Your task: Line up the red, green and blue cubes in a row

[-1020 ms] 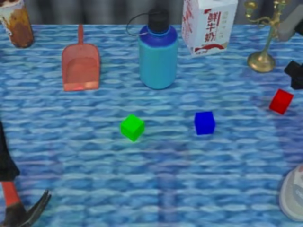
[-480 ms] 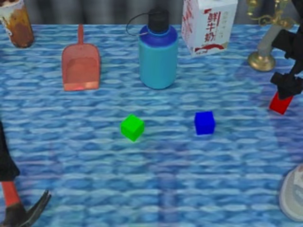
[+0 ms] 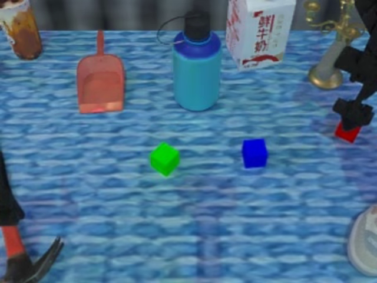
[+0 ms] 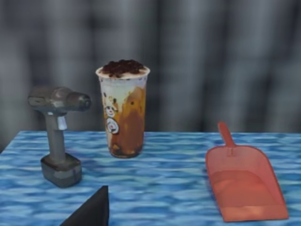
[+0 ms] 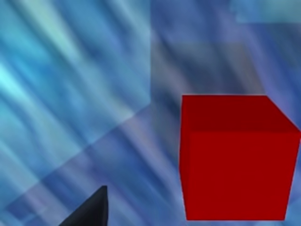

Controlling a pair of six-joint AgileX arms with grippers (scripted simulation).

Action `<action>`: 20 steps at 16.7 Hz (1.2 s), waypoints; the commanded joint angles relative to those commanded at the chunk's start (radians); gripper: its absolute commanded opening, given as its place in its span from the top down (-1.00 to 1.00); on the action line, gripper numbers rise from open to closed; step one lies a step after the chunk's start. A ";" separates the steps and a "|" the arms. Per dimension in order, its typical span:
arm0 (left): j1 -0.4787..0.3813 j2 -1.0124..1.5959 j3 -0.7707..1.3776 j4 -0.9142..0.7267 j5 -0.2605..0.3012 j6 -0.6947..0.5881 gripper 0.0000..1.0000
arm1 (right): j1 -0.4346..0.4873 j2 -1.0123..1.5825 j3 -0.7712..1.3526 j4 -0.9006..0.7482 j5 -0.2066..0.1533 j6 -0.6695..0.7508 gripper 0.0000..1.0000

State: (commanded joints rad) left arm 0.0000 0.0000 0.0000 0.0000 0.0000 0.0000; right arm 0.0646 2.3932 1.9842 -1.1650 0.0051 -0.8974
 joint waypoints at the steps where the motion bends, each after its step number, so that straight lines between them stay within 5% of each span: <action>1: 0.000 0.000 0.000 0.000 0.000 0.000 -1.00 | 0.000 0.014 -0.025 0.043 0.000 0.001 -1.00; 10: 0.000 0.000 0.000 0.000 0.000 0.000 -1.00 | 0.002 0.074 -0.135 0.212 0.001 0.003 -1.00; 20: 0.000 0.000 0.000 0.000 0.000 0.000 -1.00 | 0.002 0.074 -0.135 0.212 0.001 0.003 0.51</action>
State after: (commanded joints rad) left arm 0.0000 0.0000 0.0000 0.0000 0.0000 0.0000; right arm 0.0665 2.4673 1.8496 -0.9531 0.0060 -0.8945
